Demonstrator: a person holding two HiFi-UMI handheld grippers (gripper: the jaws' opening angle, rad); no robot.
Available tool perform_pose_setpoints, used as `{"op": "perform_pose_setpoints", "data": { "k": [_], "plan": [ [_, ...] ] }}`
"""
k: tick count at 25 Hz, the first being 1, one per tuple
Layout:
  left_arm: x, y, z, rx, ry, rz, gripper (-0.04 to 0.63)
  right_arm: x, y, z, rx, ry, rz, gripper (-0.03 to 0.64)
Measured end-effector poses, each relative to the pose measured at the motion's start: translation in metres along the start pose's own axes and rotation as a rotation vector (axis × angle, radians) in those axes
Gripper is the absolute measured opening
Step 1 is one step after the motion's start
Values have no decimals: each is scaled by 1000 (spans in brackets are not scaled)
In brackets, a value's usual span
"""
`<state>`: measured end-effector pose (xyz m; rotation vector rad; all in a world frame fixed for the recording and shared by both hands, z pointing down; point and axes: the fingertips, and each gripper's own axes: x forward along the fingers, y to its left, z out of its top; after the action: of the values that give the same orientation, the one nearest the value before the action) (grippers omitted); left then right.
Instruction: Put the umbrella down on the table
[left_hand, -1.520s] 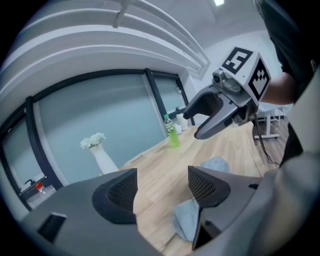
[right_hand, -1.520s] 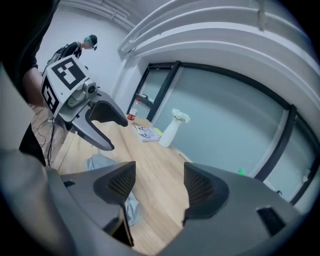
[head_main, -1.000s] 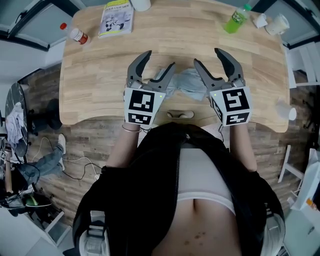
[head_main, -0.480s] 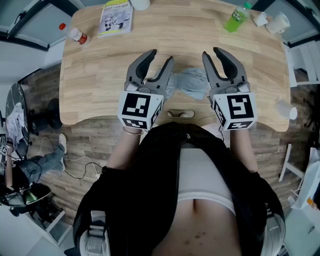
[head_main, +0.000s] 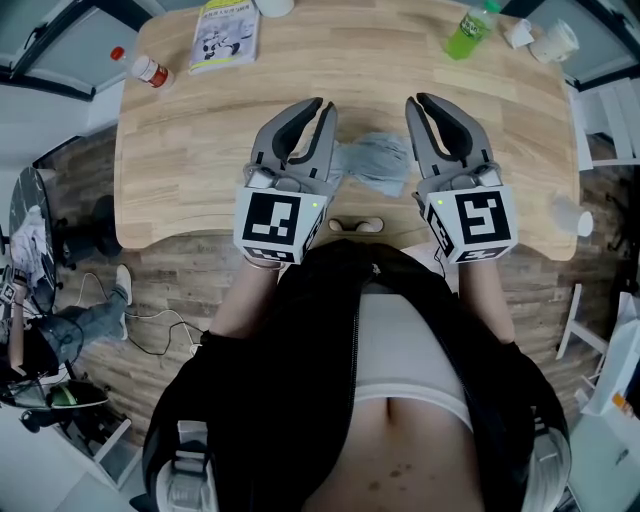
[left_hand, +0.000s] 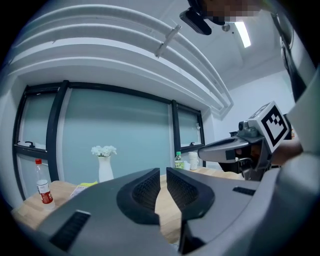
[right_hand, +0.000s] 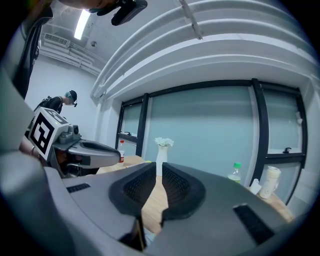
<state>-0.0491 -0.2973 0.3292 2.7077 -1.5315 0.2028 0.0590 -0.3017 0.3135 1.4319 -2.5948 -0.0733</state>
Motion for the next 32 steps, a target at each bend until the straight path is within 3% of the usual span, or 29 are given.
{"op": "perform_pose_setpoints", "data": {
  "k": [7,22,32],
  "plan": [
    [3,-12,11,14,-42,7,23,-8,-3,3,-14,-30,14,38],
    [-11,-40,6,16,-50,54,6,-27,9,-9,-60,-21,69,29],
    [-49,-48,6,-6,-55,-6,6,-52,34,-3,-62,-10,33,29]
  ]
}}
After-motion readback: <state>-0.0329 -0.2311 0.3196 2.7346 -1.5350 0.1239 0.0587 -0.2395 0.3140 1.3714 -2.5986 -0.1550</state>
